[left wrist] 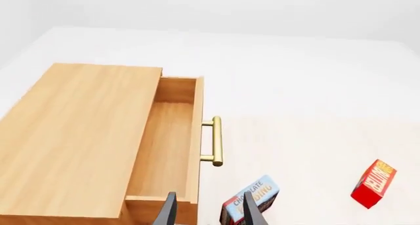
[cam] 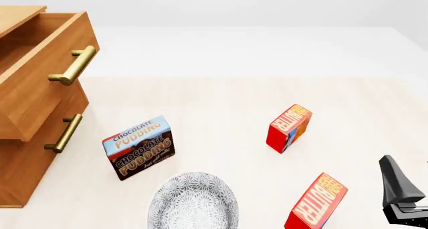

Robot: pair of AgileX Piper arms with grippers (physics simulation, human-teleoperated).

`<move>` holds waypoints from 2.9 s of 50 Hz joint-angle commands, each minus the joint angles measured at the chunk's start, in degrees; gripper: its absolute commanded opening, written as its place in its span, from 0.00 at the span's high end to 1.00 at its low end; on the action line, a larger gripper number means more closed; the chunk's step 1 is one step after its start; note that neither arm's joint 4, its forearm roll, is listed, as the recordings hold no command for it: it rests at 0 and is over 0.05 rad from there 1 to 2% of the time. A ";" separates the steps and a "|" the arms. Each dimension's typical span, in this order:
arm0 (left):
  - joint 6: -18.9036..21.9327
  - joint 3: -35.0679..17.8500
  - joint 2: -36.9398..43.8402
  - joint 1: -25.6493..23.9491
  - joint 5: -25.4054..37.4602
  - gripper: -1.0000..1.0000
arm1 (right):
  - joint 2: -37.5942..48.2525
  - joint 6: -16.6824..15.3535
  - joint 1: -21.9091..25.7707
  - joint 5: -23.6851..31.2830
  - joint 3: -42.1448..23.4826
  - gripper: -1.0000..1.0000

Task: Put the butter at the front in the top drawer of the cabinet and close it.

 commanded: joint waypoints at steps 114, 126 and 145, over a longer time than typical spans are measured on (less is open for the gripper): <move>-6.48 2.14 26.14 0.68 -3.61 0.00 | 0.04 0.05 -0.01 -0.02 -0.01 0.00; -6.91 2.13 27.19 -1.09 -4.16 0.00 | 0.04 0.05 -0.01 -0.02 -0.01 0.00; -8.35 2.94 28.72 -3.88 -5.90 0.00 | 0.04 0.05 -0.01 -0.02 -0.01 0.00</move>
